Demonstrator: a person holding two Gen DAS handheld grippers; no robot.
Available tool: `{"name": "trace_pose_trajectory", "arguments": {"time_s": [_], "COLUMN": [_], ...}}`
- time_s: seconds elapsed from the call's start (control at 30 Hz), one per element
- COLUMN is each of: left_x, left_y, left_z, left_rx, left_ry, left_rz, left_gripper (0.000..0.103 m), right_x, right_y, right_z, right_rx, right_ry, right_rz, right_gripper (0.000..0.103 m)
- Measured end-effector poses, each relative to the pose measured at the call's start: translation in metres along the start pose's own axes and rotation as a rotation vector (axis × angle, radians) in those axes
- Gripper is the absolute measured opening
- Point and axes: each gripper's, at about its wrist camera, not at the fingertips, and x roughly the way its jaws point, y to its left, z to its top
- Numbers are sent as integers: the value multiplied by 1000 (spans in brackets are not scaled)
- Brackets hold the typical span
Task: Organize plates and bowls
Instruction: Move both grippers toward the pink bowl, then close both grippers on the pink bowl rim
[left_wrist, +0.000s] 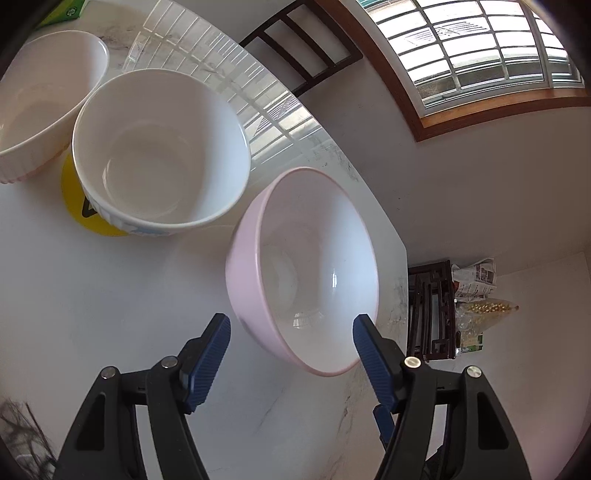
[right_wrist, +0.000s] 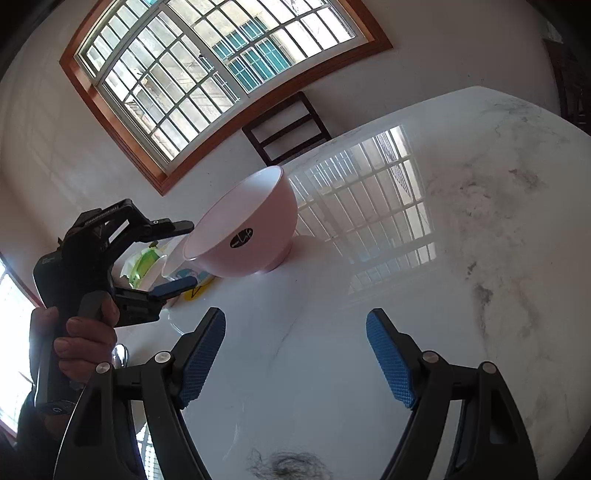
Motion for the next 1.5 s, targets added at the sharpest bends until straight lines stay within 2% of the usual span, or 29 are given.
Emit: {"name": "trace_pose_trajectory", "arguments": {"time_s": [0.13, 0.27, 0.4, 0.6, 0.67, 0.77, 0.93, 1.13, 1.2, 1.27, 1.3, 1.43, 1.5], "left_x": [-4, -6, -6, -4, -2, 0, 7, 16, 16, 15, 14, 3, -9], "left_y": [-6, -7, -11, -10, -10, -7, -9, 0, 2, 0, -1, 3, -2], "left_z": [-1, -4, -2, 3, 6, 7, 6, 4, 4, 1, -2, -23, -36], "left_rx": [25, 37, 54, 36, 34, 13, 36, -9, -21, -1, 13, 25, 64], "left_ry": [-19, -32, -56, -45, -35, -43, -15, 38, 33, 33, 30, 36, 18], "left_rz": [39, 46, 74, 57, 61, 96, 120, 155, 155, 196, 218, 206, 209], "left_gripper": [69, 66, 66, 66, 66, 66, 65, 31, 26, 21, 20, 16, 16], "right_x": [9, 38, 71, 101, 112, 126, 137, 149, 150, 152, 154, 143, 128], "right_y": [5, 18, 29, 33, 32, 30, 31, 27, 26, 24, 23, 24, 25], "right_z": [51, 91, 116, 133, 136, 138, 133, 127, 126, 123, 121, 112, 107], "right_rx": [-20, -63, -110, -149, -157, -154, -175, -173, -176, -177, -167, -202, -194], "right_ry": [49, 147, 217, 284, 312, 351, 380, 418, 425, 442, 459, 460, 447], "right_rz": [23, 2, -55, -143, -169, -184, -218, -242, -245, -239, -227, -191, -176], "right_gripper": [77, 77, 76, 72, 66, 57, 54, 46, 39, 16, 12, 11, 12]}}
